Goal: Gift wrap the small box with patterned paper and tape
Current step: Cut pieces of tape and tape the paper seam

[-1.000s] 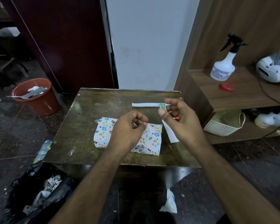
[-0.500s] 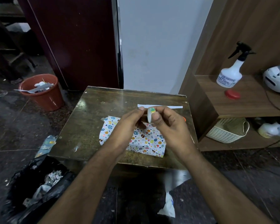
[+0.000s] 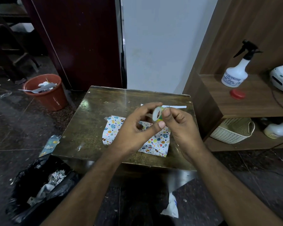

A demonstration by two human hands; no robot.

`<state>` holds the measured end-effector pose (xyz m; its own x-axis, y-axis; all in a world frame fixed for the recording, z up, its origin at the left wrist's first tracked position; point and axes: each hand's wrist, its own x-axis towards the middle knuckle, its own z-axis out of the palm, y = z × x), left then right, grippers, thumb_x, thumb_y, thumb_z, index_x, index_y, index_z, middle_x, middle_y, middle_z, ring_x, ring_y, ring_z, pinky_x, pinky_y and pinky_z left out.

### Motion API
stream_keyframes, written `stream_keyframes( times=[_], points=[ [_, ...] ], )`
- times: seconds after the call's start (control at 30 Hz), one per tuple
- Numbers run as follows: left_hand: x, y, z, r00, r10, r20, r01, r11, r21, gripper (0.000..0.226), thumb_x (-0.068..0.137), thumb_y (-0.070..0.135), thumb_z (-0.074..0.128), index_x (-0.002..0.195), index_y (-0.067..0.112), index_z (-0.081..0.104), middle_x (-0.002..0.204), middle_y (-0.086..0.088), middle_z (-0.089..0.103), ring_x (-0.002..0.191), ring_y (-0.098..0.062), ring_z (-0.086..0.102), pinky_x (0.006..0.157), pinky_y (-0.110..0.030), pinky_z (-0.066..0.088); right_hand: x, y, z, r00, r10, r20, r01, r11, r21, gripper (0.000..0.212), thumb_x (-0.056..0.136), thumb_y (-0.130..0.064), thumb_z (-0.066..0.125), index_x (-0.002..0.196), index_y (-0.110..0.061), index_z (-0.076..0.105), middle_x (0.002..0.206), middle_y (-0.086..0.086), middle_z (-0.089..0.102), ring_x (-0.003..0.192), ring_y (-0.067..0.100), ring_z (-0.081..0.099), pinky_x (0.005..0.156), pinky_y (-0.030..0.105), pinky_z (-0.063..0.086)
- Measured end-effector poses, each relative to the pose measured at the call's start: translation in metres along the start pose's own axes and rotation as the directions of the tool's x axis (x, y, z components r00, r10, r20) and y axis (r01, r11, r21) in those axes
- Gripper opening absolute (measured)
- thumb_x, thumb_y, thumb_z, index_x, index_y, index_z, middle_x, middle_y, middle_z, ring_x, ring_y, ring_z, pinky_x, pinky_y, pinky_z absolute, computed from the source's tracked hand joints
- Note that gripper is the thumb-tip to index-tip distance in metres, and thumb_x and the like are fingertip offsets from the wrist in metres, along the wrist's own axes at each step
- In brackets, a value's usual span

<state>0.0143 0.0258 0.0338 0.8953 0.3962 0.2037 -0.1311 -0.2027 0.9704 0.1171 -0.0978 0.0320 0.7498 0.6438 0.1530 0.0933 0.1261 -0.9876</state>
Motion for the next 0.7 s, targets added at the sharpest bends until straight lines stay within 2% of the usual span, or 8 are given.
stream_keyframes(
  times=[0.07,0.13,0.2,0.27,0.33,0.4,0.53,0.7],
  points=[
    [0.0,0.001,0.002,1.0,0.007,-0.01,-0.007,1.0,-0.014,0.044,0.089,0.025,0.078,0.131,0.027,0.064,0.117,0.005,0.072,0.105,-0.016,0.068,0.077,-0.024,0.054,-0.001,-0.002,-0.002,0.999,-0.036,-0.004,0.036,0.999,-0.041,0.066,0.08,-0.074,0.066,0.097,-0.012,0.078,0.093,0.011,0.078,0.091,0.028,0.075,0.081,0.042,0.06],
    [0.001,0.0,0.003,1.0,0.003,-0.019,-0.004,0.999,-0.043,0.04,0.09,0.02,0.078,0.129,0.021,0.065,0.116,0.001,0.073,0.106,-0.019,0.069,0.08,-0.028,0.057,-0.003,-0.003,-0.003,0.998,-0.064,-0.016,0.062,0.994,-0.092,0.063,0.091,-0.068,0.055,0.099,-0.009,0.078,0.095,0.019,0.077,0.096,0.039,0.073,0.087,0.056,0.059],
    [0.002,-0.001,0.004,0.999,-0.001,-0.041,-0.003,0.996,-0.087,0.038,0.089,0.015,0.079,0.125,0.016,0.067,0.115,-0.002,0.074,0.107,-0.021,0.07,0.082,-0.034,0.06,-0.005,-0.003,-0.003,0.996,-0.069,-0.048,0.063,0.991,-0.117,0.063,0.101,-0.058,0.041,0.104,-0.007,0.077,0.097,0.016,0.077,0.097,0.034,0.074,0.091,0.058,0.056],
    [0.003,-0.001,0.004,0.997,-0.014,-0.081,0.002,0.989,-0.149,0.038,0.084,0.015,0.081,0.119,0.011,0.068,0.111,-0.005,0.075,0.106,-0.018,0.07,0.082,-0.033,0.06,-0.005,-0.003,-0.004,0.989,-0.108,-0.099,0.091,0.983,-0.161,0.062,0.103,-0.06,0.037,0.108,-0.011,0.075,0.097,0.009,0.078,0.095,0.024,0.075,0.091,0.056,0.057],
    [0.003,-0.001,0.002,0.993,-0.033,-0.114,0.009,0.979,-0.205,0.04,0.078,0.018,0.084,0.114,0.009,0.069,0.106,-0.006,0.075,0.102,-0.015,0.069,0.08,-0.026,0.059,-0.005,-0.002,-0.007,0.979,-0.171,-0.115,0.141,0.962,-0.236,0.05,0.103,-0.058,0.044,0.111,-0.018,0.071,0.097,0.001,0.077,0.093,0.018,0.073,0.087,0.054,0.058],
    [0.004,-0.002,-0.001,0.99,-0.04,-0.134,0.01,0.976,-0.219,0.043,0.075,0.021,0.087,0.112,0.01,0.07,0.103,-0.003,0.076,0.099,-0.013,0.069,0.081,-0.025,0.057,-0.006,-0.001,-0.01,0.972,-0.217,-0.089,0.183,0.941,-0.285,0.036,0.103,-0.049,0.051,0.114,-0.019,0.068,0.098,-0.004,0.074,0.096,0.017,0.072,0.087,0.049,0.058],
    [0.005,-0.003,-0.003,0.987,-0.04,-0.159,0.003,0.974,-0.228,0.049,0.07,0.016,0.092,0.111,0.007,0.069,0.099,-0.002,0.076,0.093,-0.017,0.069,0.078,-0.032,0.061,-0.009,-0.003,-0.008,0.977,-0.215,0.009,0.209,0.94,-0.27,0.021,0.101,-0.033,0.063,0.106,-0.014,0.072,0.095,-0.001,0.075,0.092,0.018,0.071,0.084,0.037,0.057],
    [0.004,-0.002,-0.003,0.985,-0.021,-0.169,-0.018,0.974,-0.227,0.049,0.066,0.016,0.09,0.109,0.007,0.068,0.098,-0.004,0.076,0.091,-0.019,0.07,0.079,-0.037,0.062,-0.006,-0.004,-0.006,0.984,-0.176,-0.004,0.171,0.963,-0.207,0.011,0.095,-0.024,0.072,0.098,-0.014,0.076,0.091,0.001,0.078,0.089,0.025,0.072,0.084,0.045,0.058]
  ],
)
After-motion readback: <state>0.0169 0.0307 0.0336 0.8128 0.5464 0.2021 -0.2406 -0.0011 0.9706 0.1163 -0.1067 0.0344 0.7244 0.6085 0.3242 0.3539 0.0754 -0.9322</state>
